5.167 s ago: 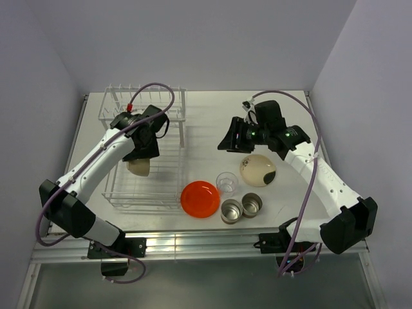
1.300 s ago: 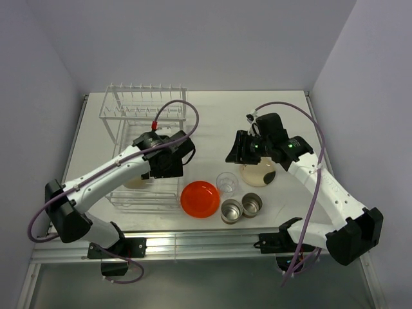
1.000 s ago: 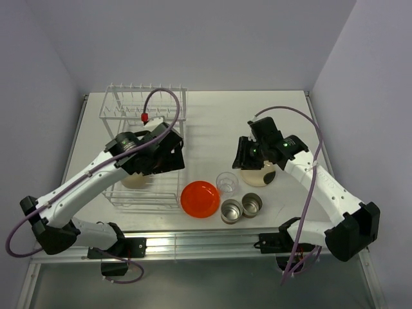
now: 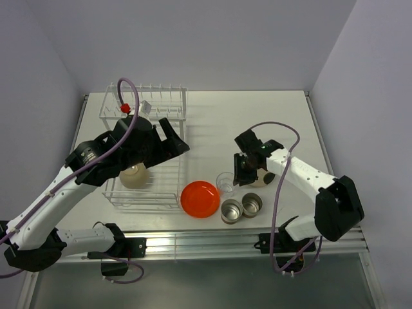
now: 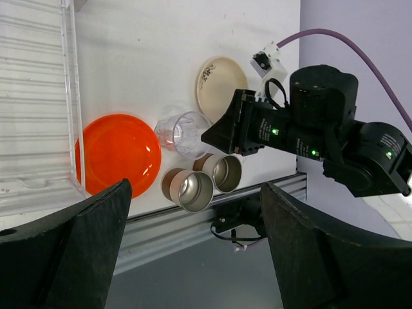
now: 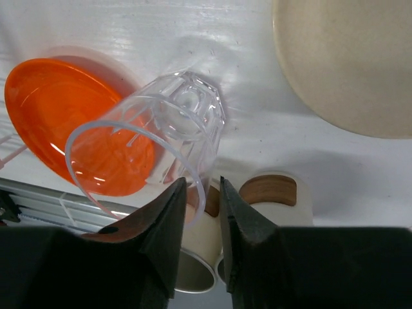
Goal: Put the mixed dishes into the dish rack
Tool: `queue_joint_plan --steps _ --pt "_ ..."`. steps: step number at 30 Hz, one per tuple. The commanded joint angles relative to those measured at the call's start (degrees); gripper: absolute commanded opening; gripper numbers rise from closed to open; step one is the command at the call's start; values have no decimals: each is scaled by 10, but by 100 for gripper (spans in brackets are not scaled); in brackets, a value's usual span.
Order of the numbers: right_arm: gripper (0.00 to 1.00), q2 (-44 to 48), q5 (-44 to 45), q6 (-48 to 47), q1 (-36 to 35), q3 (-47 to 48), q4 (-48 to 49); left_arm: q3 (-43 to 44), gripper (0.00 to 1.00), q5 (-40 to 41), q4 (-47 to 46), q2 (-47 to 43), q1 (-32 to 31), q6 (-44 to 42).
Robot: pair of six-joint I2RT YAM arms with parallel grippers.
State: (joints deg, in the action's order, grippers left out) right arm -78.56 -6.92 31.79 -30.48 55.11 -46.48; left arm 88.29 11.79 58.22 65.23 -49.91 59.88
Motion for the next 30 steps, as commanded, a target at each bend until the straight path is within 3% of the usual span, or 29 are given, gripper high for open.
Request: queue_joint_plan --steps 1,4,10,20,24,30 --pt "34 -17 0 7 -11 1 32 -2 87 -13 -18 -9 3 7" --pt "27 -21 3 8 -12 3 35 -2 87 -17 -19 -9 4 6" --pt "0 -11 23 5 -12 14 25 -8 87 -30 -32 -9 6 4" --pt "0 39 21 -7 -6 101 -40 -71 88 -113 -136 -24 10 -9" --pt "0 56 -48 -17 13 183 -63 -111 89 -149 -191 -38 14 -3" --pt "0 62 -287 -3 60 221 -49 -168 90 -208 -283 -84 49 10"
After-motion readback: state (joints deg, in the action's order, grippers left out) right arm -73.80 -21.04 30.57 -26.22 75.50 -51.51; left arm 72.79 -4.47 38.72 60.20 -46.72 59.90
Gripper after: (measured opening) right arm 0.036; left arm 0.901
